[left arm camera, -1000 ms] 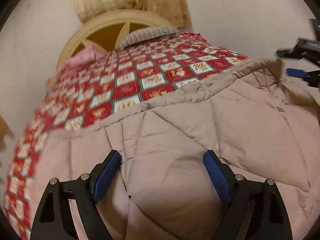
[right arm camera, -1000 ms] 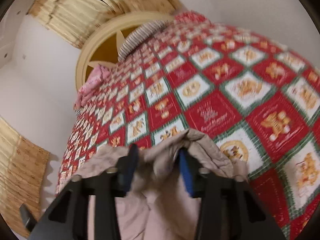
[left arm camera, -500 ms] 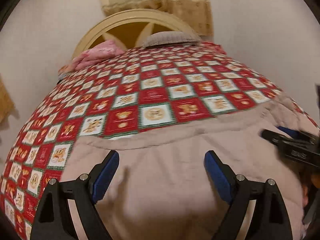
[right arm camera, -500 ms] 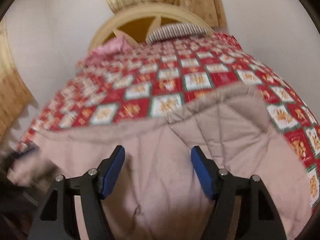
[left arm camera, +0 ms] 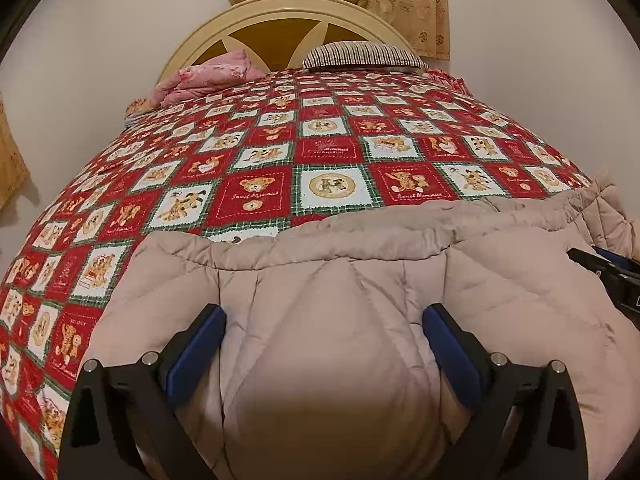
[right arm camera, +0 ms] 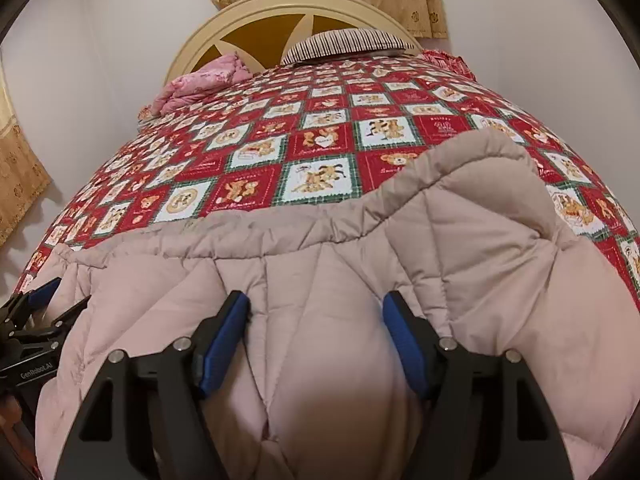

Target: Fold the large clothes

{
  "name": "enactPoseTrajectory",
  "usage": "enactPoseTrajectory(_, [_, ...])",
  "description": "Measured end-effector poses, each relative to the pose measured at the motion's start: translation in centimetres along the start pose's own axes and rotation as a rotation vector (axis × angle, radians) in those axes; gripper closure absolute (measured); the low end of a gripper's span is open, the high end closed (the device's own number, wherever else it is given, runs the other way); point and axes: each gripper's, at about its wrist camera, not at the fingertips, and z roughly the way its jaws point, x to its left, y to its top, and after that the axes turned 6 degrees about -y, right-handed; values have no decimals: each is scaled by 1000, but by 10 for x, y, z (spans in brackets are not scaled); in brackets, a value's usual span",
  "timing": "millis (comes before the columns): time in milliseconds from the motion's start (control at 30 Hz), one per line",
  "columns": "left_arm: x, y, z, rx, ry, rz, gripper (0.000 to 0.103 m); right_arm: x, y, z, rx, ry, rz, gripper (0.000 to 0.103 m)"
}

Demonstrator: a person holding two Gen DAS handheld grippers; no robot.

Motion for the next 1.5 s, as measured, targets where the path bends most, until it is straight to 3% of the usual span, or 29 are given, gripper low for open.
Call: enactPoseTrajectory(1500, [-2, -5, 19, 62, 30, 11, 1, 13, -3, 19, 62, -102, -67, 24])
